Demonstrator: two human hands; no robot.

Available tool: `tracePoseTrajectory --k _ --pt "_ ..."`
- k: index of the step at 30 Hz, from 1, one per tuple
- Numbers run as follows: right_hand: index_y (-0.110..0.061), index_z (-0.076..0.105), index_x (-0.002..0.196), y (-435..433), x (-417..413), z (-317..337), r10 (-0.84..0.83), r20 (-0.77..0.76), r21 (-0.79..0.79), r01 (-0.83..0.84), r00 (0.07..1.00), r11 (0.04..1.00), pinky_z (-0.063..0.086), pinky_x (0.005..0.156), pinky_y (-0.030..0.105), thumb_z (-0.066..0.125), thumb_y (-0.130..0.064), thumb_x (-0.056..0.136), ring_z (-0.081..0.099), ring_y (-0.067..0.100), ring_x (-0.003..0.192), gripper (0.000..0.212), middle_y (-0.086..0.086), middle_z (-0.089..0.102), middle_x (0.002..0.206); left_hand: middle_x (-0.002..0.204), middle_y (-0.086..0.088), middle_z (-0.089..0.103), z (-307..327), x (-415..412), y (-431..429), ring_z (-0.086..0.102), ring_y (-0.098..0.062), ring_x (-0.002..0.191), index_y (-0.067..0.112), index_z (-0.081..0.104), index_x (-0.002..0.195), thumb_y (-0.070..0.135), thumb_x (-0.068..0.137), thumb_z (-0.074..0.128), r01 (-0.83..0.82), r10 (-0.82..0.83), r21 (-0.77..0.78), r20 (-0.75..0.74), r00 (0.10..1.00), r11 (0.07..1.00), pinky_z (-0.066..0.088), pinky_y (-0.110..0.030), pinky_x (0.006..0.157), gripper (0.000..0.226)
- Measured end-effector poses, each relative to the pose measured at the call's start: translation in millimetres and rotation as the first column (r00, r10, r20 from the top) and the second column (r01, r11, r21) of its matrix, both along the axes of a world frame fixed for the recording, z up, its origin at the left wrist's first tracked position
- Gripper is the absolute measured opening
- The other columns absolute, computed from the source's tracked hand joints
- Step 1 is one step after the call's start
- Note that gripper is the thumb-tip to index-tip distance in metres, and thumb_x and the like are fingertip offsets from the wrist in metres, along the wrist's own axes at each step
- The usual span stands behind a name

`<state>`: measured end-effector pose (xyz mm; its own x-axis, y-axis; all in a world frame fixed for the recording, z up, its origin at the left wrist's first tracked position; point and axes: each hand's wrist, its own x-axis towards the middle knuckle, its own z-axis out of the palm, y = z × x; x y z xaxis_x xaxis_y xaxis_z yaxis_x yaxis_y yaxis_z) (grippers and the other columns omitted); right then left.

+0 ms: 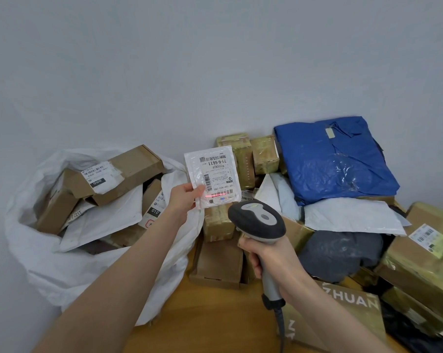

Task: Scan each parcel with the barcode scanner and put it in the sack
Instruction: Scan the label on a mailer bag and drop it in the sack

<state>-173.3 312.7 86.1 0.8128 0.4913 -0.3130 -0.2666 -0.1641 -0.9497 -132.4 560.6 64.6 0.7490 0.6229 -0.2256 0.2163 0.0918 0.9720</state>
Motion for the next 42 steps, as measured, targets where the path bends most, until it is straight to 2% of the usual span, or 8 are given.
tracePoseTrajectory --k 5,18,26,29,33,36,38,42 --pt "-0.006 0.057 0.067 0 -1 2 0.001 -0.022 0.010 -0.001 1.000 1.000 0.042 0.047 0.026 0.070 -0.017 0.086 0.045 0.015 0.040 0.025 0.003 0.052 0.048 0.097 -0.002 0.069 1 -2 1 0.067 -0.012 0.081 0.009 0.064 0.106 0.012 0.093 0.062 -0.019 0.019 0.017 -0.019 1.000 1.000 0.055 -0.025 0.066 0.014" --pt "-0.007 0.057 0.064 2 0 2 0.026 -0.053 0.055 -0.024 0.998 0.998 0.040 0.045 0.024 0.069 -0.015 0.086 0.044 0.015 0.040 0.026 0.004 0.052 0.049 0.082 0.008 0.072 5 -8 0 0.070 -0.004 0.067 0.016 0.067 0.094 0.012 0.092 0.063 -0.007 0.008 0.024 -0.008 1.000 1.000 0.053 -0.018 0.051 0.006" --pt "-0.006 0.063 0.076 46 23 17 0.062 -0.101 0.229 -0.037 0.993 0.973 0.045 0.045 0.025 0.071 -0.016 0.084 0.049 0.014 0.044 0.016 0.006 0.058 0.054 0.101 -0.008 0.072 37 -47 34 0.070 -0.019 0.088 0.006 0.068 0.104 0.015 0.093 0.063 -0.016 0.029 0.215 -0.061 0.998 0.977 0.057 -0.034 0.077 0.015" --pt "-0.007 0.063 0.082 86 37 19 0.049 -0.178 0.235 -0.006 0.983 0.972 0.045 0.044 0.025 0.073 -0.016 0.085 0.052 0.012 0.043 0.014 0.005 0.060 0.055 0.087 -0.004 0.070 69 -74 75 0.066 -0.015 0.076 0.008 0.068 0.094 0.017 0.094 0.060 -0.035 0.102 0.484 -0.111 0.989 0.874 0.049 -0.020 0.066 0.012" --pt "-0.005 0.066 0.086 141 44 3 -0.038 -0.281 0.202 0.098 0.959 0.974 0.050 0.053 0.027 0.077 -0.017 0.082 0.060 0.014 0.052 0.017 0.006 0.067 0.063 0.082 -0.009 0.062 84 -103 121 0.057 -0.023 0.079 0.011 0.064 0.092 0.012 0.091 0.059 0.083 0.278 0.868 -0.246 0.929 0.490 0.039 -0.026 0.067 0.006" --pt "-0.007 0.063 0.112 175 44 -24 -0.141 -0.288 0.109 0.179 0.947 0.978 0.056 0.067 0.029 0.082 -0.021 0.077 0.067 0.020 0.086 0.043 0.008 0.070 0.099 0.128 -0.011 0.056 62 -112 130 0.057 -0.029 0.110 0.023 0.039 0.145 0.021 0.088 0.066 0.257 0.307 0.861 -0.412 0.858 0.439 0.048 -0.039 0.084 0.062" --pt "-0.010 0.058 0.116 194 44 -40 -0.189 -0.257 0.037 0.205 0.948 0.978 0.057 0.082 0.041 0.085 -0.024 0.072 0.063 0.026 0.099 0.053 0.009 0.065 0.114 0.144 -0.004 0.041 43 -113 126 0.054 -0.026 0.116 0.032 0.021 0.151 0.034 0.084 0.071 0.400 0.272 0.825 -0.523 0.808 0.400 0.047 -0.036 0.080 0.084" --pt "-0.009 0.057 0.116 226 44 -56 -0.192 -0.200 -0.131 0.168 0.961 0.977 0.051 0.096 0.051 0.089 -0.027 0.066 0.061 0.033 0.108 0.062 0.011 0.065 0.117 0.149 0.004 0.032 10 -110 131 0.045 -0.021 0.121 0.031 0.031 0.147 0.046 0.082 0.069 0.539 0.270 0.773 -0.627 0.731 0.336 0.046 -0.036 0.090 0.077"
